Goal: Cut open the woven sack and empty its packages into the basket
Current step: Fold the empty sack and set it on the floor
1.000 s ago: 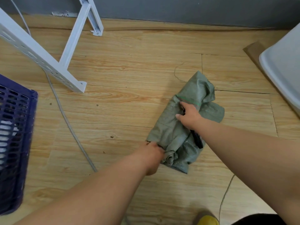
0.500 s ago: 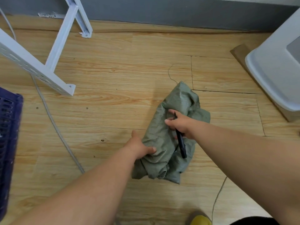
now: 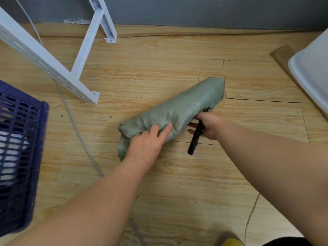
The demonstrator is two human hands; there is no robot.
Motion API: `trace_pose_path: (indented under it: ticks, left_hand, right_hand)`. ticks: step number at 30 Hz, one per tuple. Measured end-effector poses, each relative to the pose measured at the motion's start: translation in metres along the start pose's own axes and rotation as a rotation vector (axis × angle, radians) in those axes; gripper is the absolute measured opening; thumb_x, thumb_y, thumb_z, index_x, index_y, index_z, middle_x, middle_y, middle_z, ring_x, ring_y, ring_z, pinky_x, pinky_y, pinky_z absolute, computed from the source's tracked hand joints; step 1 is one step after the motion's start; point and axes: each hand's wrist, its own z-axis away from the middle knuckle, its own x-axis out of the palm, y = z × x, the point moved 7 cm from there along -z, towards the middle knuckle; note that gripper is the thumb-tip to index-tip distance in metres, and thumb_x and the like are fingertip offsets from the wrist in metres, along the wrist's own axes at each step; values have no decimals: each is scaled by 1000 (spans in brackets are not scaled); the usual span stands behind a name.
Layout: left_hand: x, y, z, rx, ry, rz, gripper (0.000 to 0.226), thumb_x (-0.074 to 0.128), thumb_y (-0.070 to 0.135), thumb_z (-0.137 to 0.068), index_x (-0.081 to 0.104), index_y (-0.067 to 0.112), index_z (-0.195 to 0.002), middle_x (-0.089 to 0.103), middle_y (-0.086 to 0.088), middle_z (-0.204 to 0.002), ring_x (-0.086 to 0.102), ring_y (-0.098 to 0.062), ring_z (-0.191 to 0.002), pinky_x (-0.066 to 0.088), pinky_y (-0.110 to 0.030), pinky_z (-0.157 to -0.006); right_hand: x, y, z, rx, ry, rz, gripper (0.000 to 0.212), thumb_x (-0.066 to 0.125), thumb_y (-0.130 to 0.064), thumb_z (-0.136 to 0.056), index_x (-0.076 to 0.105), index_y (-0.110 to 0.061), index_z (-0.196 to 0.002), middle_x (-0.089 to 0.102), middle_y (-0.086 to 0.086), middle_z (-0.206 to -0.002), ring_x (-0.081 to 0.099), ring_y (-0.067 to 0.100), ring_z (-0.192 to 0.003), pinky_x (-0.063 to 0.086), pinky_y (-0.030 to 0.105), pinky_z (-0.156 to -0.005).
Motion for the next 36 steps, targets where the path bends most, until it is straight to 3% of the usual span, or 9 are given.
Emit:
trace_pose_path:
  ticks: [4,7,10,13,16,19,24,30,36]
  left_hand:
    - [35,-2,0,-7,-313,-154,69,44,13,-97,6,27,-153,40,-13,-128,56,-30,-104,44,-37,-73]
    - [43,-16,-6,-99,-350,-74,74,52,33,-94,8,29,-153,39,-10,-134,45,-28,-121,41,-38,-92]
    - [41,-28,-11,-82,-292,44,72,50,60,-87,24,35,-149,35,-3,-134,31,-23,-129,29,-39,-105]
    - [35,-42,-8,-193,-112,290,54,54,53,-87,42,35,-137,23,-1,-146,21,-26,-139,24,-48,-113]
    - [54,-53,2,-465,-227,664,77,62,46,-86,21,26,-148,5,-3,-157,26,-27,-141,30,-41,-113]
    - [66,-48,5,-464,-362,770,81,60,50,-86,21,21,-151,24,-7,-157,31,-23,-141,29,-36,-115]
    - [58,-74,14,-503,-288,775,75,61,41,-89,23,25,-151,27,-1,-156,31,-22,-141,28,-39,-116]
    - [31,-113,18,-566,-104,625,78,59,41,-90,16,26,-153,13,4,-161,13,-22,-147,17,-41,-120]
    - [44,-139,27,-605,-328,551,82,59,46,-89,15,23,-154,17,0,-160,14,-26,-147,18,-44,-119]
  right_hand:
    - [-17,0,6,-2,299,197,20,47,-4,-94,51,-12,-113,62,8,-101,68,26,-94,54,38,-75]
    - [-17,-25,20,-345,446,466,31,48,-11,-93,47,-14,-124,57,10,-111,59,26,-94,47,35,-74]
    - [11,-38,37,-598,386,720,40,48,-16,-96,45,-22,-135,50,7,-132,56,25,-112,44,32,-88]
    - [28,-21,29,-452,411,654,36,47,-22,-94,44,-24,-130,59,8,-118,62,28,-102,51,39,-84]
    - [49,16,18,-60,286,389,34,51,-29,-94,50,-9,-121,66,13,-92,67,28,-81,56,40,-74]
    - [80,39,26,119,53,243,24,59,-33,-94,56,-11,-103,61,8,-69,57,17,-55,51,30,-57]
    - [101,19,13,-1,38,249,24,58,2,-89,56,-7,-112,55,9,-70,47,15,-51,43,29,-52]
    - [146,-26,7,-113,-80,165,27,57,5,-88,51,-9,-110,54,8,-71,48,14,-52,45,28,-51]
    - [168,-35,1,-122,-11,489,6,55,-6,-92,53,-4,-97,55,9,-73,52,17,-56,42,26,-48]
